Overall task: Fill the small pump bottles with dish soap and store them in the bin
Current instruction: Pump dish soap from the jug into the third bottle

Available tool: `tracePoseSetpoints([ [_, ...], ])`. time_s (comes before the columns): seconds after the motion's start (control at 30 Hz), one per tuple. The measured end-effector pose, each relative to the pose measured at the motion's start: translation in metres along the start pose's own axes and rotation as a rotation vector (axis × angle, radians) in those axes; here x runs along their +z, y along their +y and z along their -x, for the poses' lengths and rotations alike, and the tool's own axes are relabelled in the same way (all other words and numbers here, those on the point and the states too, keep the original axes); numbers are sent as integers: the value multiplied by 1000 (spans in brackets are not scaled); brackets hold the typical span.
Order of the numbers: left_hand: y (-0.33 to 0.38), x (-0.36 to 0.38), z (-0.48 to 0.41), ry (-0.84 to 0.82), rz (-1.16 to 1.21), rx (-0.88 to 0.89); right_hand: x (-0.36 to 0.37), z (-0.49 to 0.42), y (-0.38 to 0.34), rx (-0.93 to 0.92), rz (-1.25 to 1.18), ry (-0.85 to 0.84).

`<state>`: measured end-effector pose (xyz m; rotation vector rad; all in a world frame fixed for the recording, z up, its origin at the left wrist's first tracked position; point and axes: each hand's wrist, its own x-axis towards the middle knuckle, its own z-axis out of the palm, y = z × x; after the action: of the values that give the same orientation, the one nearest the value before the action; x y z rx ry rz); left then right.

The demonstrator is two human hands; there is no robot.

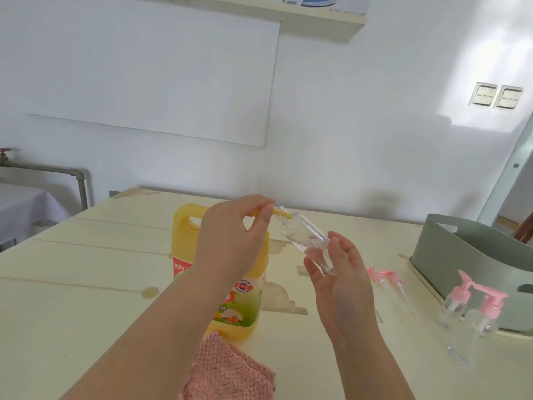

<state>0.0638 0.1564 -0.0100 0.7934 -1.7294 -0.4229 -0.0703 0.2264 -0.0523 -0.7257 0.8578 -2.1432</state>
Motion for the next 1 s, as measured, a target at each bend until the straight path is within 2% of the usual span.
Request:
tracePoseSetpoints([
  [0.13,-9,4,5,69,-11,60,-3,-2,6,-32,35,-8],
  [0.37,-18,12,5,90,-128,123,-10,-4,13,-23,128,19],
  [0.47,-17,12,5,88,-146,117,-12,-4,8,7,272,47],
  [0.6,-12,4,2,0,-149,34,-10,-2,1,-2,337,40],
  [0.7,-3,-6,-6,-88,-145,-57,-8,0,-5,-35,316,11],
  [0.83,1,-10,-14,-137,-134,-67,-7,1,-5,-52,262,2],
  [1.0,-8,-3,-7,-27,-18,14,-10,-1,3,-56,199,12],
])
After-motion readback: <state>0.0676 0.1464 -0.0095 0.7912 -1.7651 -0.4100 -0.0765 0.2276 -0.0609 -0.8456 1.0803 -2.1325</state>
